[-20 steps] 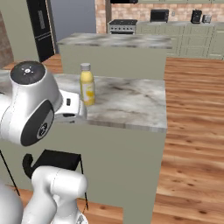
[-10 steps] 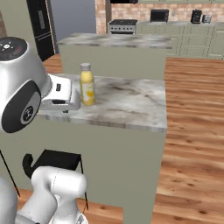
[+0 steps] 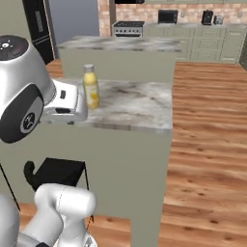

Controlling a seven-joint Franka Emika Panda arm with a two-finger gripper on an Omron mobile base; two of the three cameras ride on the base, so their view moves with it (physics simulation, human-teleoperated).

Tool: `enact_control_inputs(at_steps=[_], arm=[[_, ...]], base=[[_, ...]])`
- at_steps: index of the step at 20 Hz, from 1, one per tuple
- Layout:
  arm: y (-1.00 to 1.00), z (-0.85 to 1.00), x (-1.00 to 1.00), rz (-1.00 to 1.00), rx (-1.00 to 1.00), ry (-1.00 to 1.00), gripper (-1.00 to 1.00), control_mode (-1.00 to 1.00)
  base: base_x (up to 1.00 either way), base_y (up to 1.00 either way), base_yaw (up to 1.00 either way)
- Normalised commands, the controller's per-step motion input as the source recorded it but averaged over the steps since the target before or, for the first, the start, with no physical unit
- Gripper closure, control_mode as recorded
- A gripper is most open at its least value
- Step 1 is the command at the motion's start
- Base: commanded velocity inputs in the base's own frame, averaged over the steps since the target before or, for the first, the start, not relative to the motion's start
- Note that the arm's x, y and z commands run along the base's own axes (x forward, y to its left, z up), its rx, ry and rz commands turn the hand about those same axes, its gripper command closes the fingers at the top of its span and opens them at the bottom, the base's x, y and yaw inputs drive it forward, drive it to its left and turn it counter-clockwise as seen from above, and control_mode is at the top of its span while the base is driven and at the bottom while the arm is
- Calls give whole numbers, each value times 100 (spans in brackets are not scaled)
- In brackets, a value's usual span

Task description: Place the drinks on the dining counter in a tight cluster.

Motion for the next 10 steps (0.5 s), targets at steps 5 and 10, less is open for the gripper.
enact_control_inputs(at_steps=[5, 10], arm=[[0, 0, 0, 0, 0, 0, -100, 100], [0, 0, 0, 0, 0, 0, -100, 100]], base=[[-92, -95, -28], [18, -97, -23]])
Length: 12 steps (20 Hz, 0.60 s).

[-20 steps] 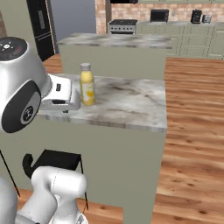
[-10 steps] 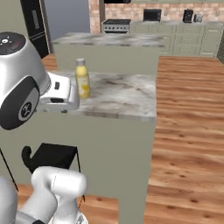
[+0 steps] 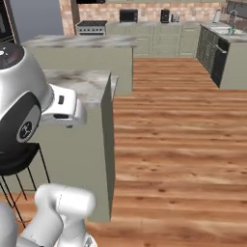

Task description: Place the drinks on the dining counter in a tight cluster.

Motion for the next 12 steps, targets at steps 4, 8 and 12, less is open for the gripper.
enact_control_inputs(at_steps=[4, 8, 12], arm=[[0, 0, 0, 0, 0, 0, -100, 100], [0, 0, 0, 0, 0, 0, -100, 100], [0, 0, 0, 0, 0, 0, -100, 100]], base=[[96, -100, 0], [100, -100, 0], [96, -100, 0]])
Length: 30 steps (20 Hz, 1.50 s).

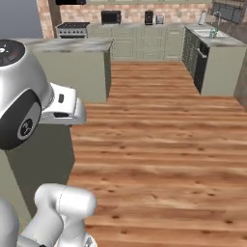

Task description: Place the drinks on the dining counter in a tight cluster.

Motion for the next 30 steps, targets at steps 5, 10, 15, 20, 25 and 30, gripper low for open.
enact_control_inputs(at_steps=[5, 10, 15, 20, 25, 30], arm=[[0, 0, 0, 0, 0, 0, -100, 100], [0, 0, 0, 0, 0, 0, -100, 100], [0, 0, 0, 0, 0, 0, -100, 100], [0, 0, 0, 0, 0, 0, -100, 100], [0, 0, 0, 0, 0, 0, -100, 100], [0, 0, 0, 0, 0, 0, -100, 100]], base=[[94, -100, 0], [73, -100, 0], [93, -95, 0], [100, -42, -5], [100, -20, -7], [100, -3, -8]])
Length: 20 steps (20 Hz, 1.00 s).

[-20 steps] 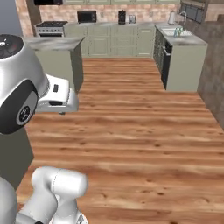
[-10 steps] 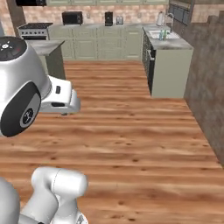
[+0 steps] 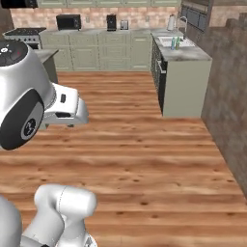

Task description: Place the drinks on the dining counter in a tight cluster.

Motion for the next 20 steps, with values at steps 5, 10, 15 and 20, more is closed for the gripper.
enact_control_inputs(at_steps=[5, 10, 15, 20], arm=[[0, 0, 0, 0, 0, 0, -100, 100], [0, 0, 0, 0, 0, 0, -100, 100], [0, 0, 0, 0, 0, 0, -100, 100], [0, 0, 0, 0, 0, 0, -100, 100]], base=[[100, 4, -6], [100, 0, -2], [100, 0, -1], [100, 0, -1]])
